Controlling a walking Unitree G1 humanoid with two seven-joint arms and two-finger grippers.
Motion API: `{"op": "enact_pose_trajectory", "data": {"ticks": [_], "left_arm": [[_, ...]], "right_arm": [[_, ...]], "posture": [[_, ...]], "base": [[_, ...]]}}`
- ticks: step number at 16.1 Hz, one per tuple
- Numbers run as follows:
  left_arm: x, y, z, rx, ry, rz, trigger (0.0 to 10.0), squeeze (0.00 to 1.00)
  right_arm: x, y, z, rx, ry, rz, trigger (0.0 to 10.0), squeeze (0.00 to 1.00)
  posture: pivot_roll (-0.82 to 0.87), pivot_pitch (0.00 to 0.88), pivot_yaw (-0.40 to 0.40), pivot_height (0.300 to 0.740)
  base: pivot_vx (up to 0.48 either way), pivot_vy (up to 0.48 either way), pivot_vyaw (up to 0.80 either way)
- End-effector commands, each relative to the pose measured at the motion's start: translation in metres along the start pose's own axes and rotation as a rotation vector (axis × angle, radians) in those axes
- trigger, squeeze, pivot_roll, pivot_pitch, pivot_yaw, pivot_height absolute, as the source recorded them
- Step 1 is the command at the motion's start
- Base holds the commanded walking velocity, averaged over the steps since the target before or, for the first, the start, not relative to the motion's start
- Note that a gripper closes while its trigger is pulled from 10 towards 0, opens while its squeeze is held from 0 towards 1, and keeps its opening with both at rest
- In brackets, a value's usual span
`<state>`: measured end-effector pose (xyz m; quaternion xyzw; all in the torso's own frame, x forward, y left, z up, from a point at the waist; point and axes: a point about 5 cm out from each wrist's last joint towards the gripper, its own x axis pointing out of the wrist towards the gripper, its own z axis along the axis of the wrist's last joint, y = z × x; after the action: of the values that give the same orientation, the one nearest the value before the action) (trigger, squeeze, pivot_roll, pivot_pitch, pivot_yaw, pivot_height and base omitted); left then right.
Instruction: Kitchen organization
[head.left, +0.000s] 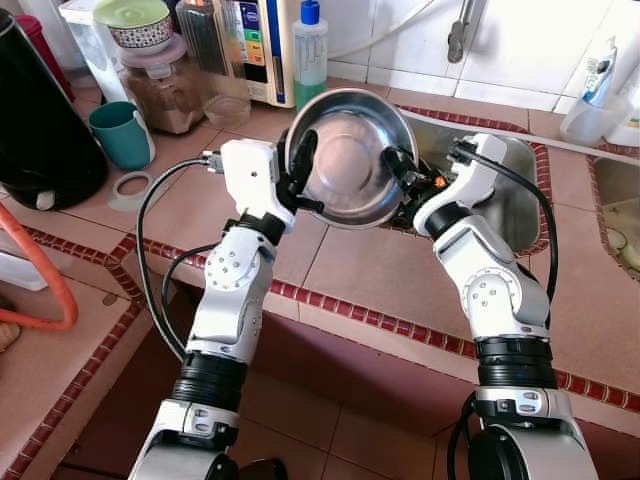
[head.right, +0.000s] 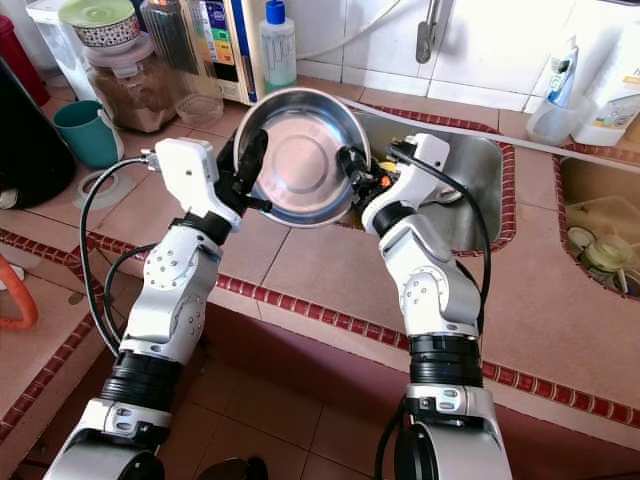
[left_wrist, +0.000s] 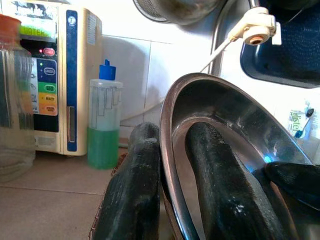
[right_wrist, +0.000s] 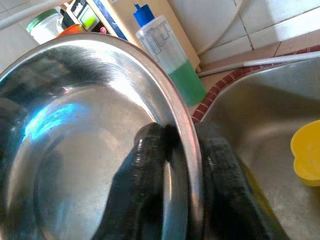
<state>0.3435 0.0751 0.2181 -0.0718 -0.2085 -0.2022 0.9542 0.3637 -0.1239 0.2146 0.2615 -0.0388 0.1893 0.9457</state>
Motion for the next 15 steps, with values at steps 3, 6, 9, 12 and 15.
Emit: {"op": "enact_pose_trajectory", "data": {"ticks": [3,6,9,12,15], "left_arm": [[0.001,-0.009,0.008,0.035,-0.028,-0.058,10.0,0.00],[0.001,-0.012,0.007,0.027,-0.021,-0.070,10.0,0.00],[0.000,-0.014,0.006,0.012,-0.012,-0.077,10.0,1.00],[-0.004,-0.018,0.003,-0.022,0.011,-0.107,10.0,1.00],[-0.006,-0.019,0.004,-0.018,0.012,-0.127,10.0,1.00]], "right_arm": [[0.002,-0.012,0.013,-0.021,-0.047,-0.081,0.0,0.00],[0.000,-0.014,0.012,-0.033,-0.050,-0.102,0.0,0.00],[0.000,-0.017,0.014,-0.046,-0.064,-0.130,0.0,0.00],[0.003,-0.023,0.028,-0.104,-0.130,-0.195,0.0,0.00],[0.005,-0.034,0.036,-0.158,-0.168,-0.289,0.0,0.00]], "posture": [[0.03,0.142,0.047,0.740],[0.03,0.144,0.048,0.740],[0.03,0.147,0.049,0.740],[0.04,0.144,0.050,0.740],[0.05,0.143,0.050,0.740]], "base": [[0.000,0.000,0.00],[0.000,0.000,0.00],[0.000,0.000,0.00],[0.000,0.000,0.00],[0.000,0.000,0.00]]}}
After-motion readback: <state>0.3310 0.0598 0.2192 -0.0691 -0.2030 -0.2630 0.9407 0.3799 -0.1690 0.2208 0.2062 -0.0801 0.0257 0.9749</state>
